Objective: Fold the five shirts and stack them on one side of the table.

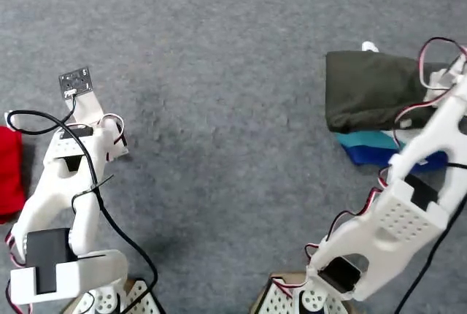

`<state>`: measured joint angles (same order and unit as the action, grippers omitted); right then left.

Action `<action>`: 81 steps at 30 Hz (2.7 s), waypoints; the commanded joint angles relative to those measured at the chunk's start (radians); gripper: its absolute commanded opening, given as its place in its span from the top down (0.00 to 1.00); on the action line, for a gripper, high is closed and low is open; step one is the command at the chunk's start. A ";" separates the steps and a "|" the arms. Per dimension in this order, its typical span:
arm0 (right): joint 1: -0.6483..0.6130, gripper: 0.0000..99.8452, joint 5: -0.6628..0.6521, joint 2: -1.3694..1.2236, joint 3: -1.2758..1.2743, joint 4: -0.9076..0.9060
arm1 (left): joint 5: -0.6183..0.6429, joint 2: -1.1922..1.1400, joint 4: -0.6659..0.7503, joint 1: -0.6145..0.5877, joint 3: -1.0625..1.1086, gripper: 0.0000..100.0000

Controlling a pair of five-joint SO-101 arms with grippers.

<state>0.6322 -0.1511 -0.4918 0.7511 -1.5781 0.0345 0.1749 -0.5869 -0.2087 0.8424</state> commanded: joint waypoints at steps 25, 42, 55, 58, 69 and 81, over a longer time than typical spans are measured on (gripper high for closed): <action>-0.148 0.92 0.057 0.214 0.068 -0.209 | -0.229 -0.125 -0.281 -0.786 -0.439 0.79; -0.211 0.92 0.057 0.398 -0.180 -0.203 | -0.222 0.024 -0.787 -0.276 -0.451 0.98; -0.286 0.91 0.049 0.390 -0.182 -0.206 | -0.066 0.558 -0.710 0.764 -0.138 0.81; -0.387 0.91 0.057 0.390 -0.182 -0.206 | 0.075 0.559 -0.812 0.740 -0.233 0.73; -1.059 0.69 0.219 0.280 -0.182 -0.112 | -0.072 0.556 -1.014 -0.186 -0.433 0.77; -1.592 0.75 0.232 -0.208 -0.162 0.091 | -0.526 0.559 -0.655 -1.002 -0.089 0.90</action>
<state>-0.8991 0.0698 -0.6713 0.5715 -1.5275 -0.4473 0.7165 -1.3341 -1.0955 0.7104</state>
